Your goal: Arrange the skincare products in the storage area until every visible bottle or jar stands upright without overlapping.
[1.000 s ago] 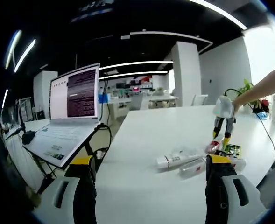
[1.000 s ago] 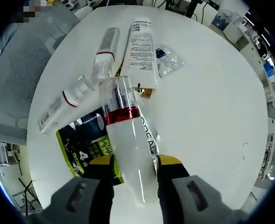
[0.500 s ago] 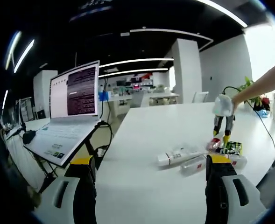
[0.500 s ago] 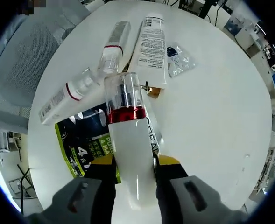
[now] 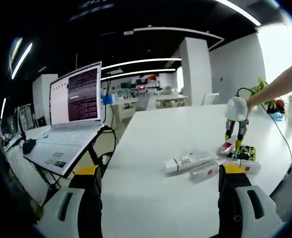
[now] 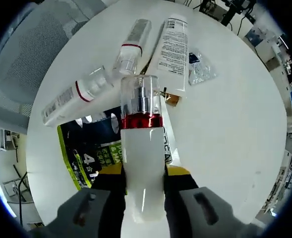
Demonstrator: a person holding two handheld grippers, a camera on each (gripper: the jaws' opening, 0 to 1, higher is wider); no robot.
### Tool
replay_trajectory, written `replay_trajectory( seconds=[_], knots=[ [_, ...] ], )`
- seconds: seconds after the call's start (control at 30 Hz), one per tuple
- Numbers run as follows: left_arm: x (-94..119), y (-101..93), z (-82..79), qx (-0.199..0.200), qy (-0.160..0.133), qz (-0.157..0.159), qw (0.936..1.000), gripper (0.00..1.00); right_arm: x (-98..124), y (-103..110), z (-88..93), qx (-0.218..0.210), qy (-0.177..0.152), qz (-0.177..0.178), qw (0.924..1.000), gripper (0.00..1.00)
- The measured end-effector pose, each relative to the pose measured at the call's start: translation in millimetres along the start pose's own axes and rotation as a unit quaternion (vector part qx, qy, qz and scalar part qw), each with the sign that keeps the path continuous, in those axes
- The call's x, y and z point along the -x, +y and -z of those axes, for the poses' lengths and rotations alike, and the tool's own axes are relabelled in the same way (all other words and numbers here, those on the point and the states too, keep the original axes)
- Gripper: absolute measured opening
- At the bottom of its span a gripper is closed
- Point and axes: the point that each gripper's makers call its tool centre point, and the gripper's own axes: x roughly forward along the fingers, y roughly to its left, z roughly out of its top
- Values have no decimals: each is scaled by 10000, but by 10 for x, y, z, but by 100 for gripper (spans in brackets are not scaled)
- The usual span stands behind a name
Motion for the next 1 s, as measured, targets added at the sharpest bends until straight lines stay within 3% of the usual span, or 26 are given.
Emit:
replay_trajectory(
  seconds=[0.27, 0.67, 0.93, 1.0],
  knots=[
    [12, -18, -12, 8, 92, 87, 9999, 97, 8, -22, 19, 174, -8, 311, 9994, 26],
    [-25, -112, 9, -162, 347, 400, 9985, 97, 96, 50, 111, -233, -239, 904, 9953, 25],
    [-64, -258, -40, -63, 381, 782, 9962, 92, 359, 13, 34, -842, -780, 1483, 9823, 25],
    [-68, -318, -37, 1, 524, 957, 9940, 88, 404, 6, -5, -1030, -960, 1539, 9780, 25]
  ],
)
